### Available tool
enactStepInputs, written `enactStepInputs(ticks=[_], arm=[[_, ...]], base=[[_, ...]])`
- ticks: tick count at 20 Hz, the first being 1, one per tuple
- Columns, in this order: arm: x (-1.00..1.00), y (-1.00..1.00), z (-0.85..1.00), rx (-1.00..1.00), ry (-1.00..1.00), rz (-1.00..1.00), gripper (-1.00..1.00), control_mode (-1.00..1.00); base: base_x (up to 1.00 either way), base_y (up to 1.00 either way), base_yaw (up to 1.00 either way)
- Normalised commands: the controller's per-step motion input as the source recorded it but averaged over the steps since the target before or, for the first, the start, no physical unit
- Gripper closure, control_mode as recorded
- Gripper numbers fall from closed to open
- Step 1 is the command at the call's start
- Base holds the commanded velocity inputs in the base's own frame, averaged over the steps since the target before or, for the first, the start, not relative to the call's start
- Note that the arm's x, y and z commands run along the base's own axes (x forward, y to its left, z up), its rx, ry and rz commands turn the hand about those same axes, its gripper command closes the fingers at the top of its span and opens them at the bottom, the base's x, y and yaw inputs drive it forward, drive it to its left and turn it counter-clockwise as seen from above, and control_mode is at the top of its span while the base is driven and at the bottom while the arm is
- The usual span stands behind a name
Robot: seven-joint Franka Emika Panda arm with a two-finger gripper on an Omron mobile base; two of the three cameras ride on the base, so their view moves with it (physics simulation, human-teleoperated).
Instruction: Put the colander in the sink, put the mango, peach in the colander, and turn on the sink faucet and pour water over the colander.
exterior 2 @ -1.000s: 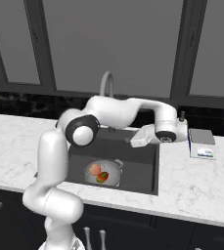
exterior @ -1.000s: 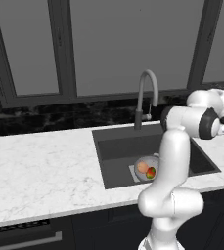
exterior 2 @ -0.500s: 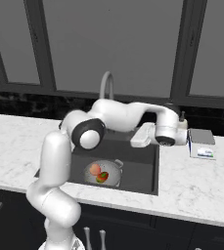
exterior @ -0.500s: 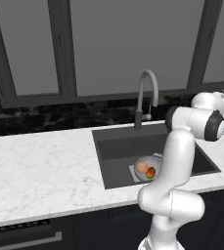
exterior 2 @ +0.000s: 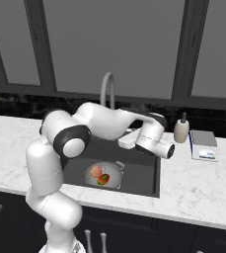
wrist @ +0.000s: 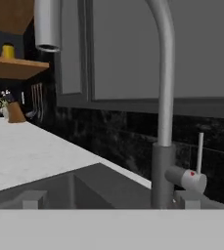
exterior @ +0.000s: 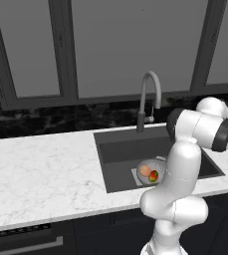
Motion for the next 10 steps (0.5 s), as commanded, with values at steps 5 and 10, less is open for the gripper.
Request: enactStepInputs(ticks=[5,10], arm=[[0.33,0.02,0.23,0.0,-0.04,-0.18,-1.0,-1.0],[0.24,0.0,0.19,0.0,-0.11,0.0,-1.0,-1.0]], base=[[0.0,0.0,0.0],[0.0,0.0,0.0]])
